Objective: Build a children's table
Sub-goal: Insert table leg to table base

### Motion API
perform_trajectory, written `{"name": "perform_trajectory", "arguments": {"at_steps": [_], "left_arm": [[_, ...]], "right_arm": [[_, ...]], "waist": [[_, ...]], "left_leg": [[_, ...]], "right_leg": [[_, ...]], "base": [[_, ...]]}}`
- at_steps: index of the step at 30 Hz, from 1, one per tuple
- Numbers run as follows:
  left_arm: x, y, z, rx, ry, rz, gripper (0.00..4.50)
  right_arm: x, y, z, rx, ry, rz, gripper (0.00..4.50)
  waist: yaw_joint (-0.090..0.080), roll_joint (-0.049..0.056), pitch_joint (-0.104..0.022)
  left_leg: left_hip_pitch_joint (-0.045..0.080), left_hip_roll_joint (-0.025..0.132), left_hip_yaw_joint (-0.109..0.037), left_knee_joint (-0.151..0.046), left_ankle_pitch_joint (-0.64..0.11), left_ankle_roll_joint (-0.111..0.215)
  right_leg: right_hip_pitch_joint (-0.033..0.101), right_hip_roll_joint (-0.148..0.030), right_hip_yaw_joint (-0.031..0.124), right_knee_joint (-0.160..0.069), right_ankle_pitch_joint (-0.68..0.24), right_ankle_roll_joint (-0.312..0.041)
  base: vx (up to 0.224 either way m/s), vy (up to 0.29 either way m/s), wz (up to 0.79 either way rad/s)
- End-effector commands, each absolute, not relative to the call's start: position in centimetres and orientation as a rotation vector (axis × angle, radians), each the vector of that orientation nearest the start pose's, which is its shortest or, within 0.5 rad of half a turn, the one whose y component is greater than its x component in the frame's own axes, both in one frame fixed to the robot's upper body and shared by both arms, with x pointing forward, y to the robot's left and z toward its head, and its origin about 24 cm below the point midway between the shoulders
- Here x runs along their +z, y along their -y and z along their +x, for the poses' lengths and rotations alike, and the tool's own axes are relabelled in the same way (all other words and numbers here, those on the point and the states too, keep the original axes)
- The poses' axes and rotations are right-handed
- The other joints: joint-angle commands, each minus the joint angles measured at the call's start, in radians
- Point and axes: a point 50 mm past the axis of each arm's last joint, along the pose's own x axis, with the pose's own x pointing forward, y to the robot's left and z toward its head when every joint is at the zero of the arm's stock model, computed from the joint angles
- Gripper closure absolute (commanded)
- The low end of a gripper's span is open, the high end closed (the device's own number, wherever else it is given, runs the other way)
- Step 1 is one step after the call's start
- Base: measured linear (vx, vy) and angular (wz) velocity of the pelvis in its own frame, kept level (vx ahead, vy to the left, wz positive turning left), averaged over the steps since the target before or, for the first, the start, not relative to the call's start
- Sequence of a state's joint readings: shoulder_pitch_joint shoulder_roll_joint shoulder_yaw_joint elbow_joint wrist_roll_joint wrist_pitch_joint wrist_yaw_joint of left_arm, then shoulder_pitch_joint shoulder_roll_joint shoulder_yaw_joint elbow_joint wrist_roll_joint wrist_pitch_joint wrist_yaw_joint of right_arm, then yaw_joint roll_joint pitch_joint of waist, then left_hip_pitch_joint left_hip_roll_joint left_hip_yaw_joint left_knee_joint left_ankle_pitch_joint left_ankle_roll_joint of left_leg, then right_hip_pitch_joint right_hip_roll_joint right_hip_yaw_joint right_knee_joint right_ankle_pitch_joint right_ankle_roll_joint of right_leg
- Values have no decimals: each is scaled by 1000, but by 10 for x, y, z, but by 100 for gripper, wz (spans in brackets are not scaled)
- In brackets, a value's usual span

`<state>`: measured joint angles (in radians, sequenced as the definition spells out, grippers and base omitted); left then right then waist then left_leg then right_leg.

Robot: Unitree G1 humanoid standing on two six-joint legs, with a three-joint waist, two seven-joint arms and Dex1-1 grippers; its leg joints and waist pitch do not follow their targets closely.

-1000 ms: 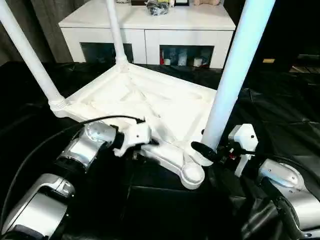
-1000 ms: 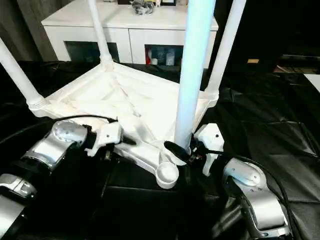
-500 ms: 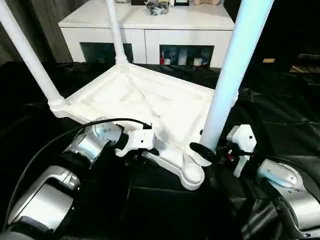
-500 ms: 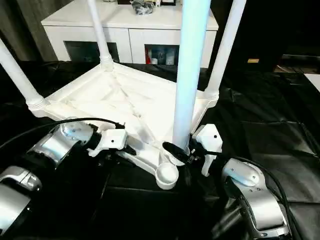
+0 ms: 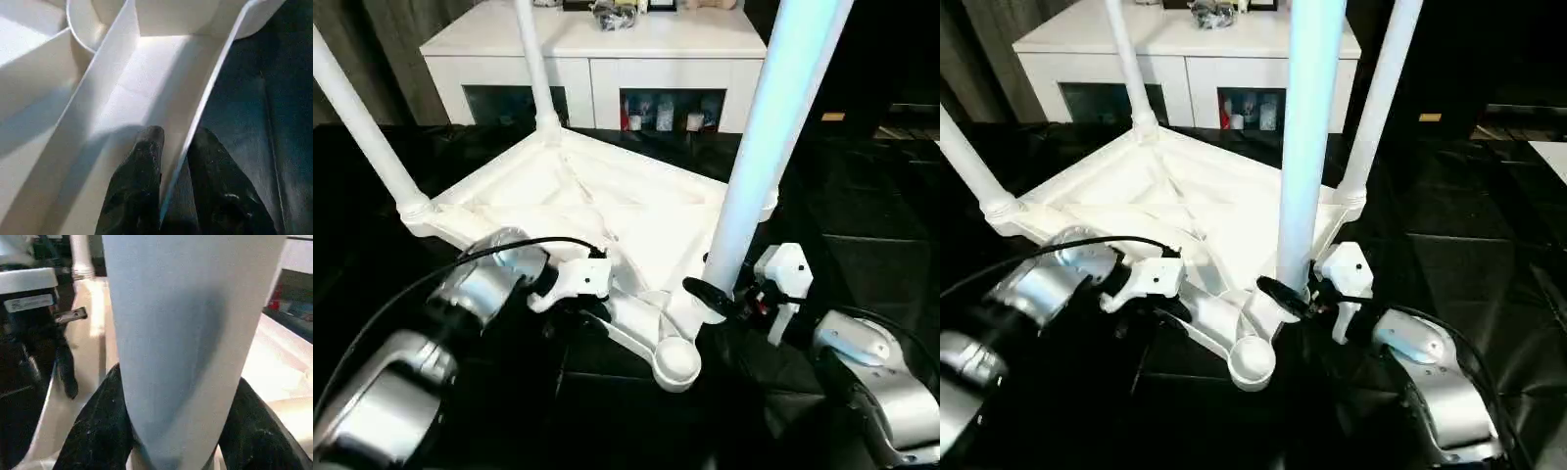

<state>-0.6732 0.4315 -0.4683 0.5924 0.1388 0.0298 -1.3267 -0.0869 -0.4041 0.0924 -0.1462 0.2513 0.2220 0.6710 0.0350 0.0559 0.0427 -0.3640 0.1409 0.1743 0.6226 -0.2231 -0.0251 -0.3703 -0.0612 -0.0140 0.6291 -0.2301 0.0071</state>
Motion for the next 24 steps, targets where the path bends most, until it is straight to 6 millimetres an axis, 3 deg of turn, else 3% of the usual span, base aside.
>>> {"name": "perform_trajectory", "arguments": {"at_steps": [1,4,10,14,17,21,24], "left_arm": [[42,-138,312,-1398,-622,603,380],[39,-139,306,-1335,-631,512,389],[30,-141,285,-1268,-660,413,411],[33,-131,273,-1266,-618,363,426],[33,-128,270,-1187,-618,331,435],[32,-126,270,-1087,-607,310,447],[39,-117,276,-1072,-494,308,449]], "right_arm": [[83,159,256,784,-53,-165,264],[83,161,258,767,-54,-167,264],[83,160,260,753,-51,-161,264],[82,159,263,718,-53,-148,264],[81,161,268,663,-62,-119,264],[81,163,272,596,-71,-85,264],[81,162,273,576,-85,-40,264]], "waist": [[6,-14,-44],[-3,-15,-43],[-16,-17,-43],[-19,-11,-41],[-21,-6,-42],[-20,-11,-41],[-21,-15,-41]], "left_leg": [[9,92,-38,-94,-193,44],[-3,91,-44,-99,-179,45],[-1,88,-39,-93,-154,75],[2,90,-41,-98,-192,63],[4,92,-40,-100,-184,55],[1,87,-39,-99,-175,58],[-1,85,-39,-97,-179,60]], "right_leg": [[36,-100,44,-76,-83,-312],[41,-99,40,-73,-79,-303],[35,-94,41,-82,-78,-300],[28,-90,41,-85,-117,-297],[29,-90,42,-81,-77,-302],[31,-88,42,-83,-60,-296],[33,-89,42,-88,-91,-285]], "base": [[0,0,0],[0,0,0],[0,0,0],[0,0,0],[0,0,0],[0,0,0],[0,0,0]]}}
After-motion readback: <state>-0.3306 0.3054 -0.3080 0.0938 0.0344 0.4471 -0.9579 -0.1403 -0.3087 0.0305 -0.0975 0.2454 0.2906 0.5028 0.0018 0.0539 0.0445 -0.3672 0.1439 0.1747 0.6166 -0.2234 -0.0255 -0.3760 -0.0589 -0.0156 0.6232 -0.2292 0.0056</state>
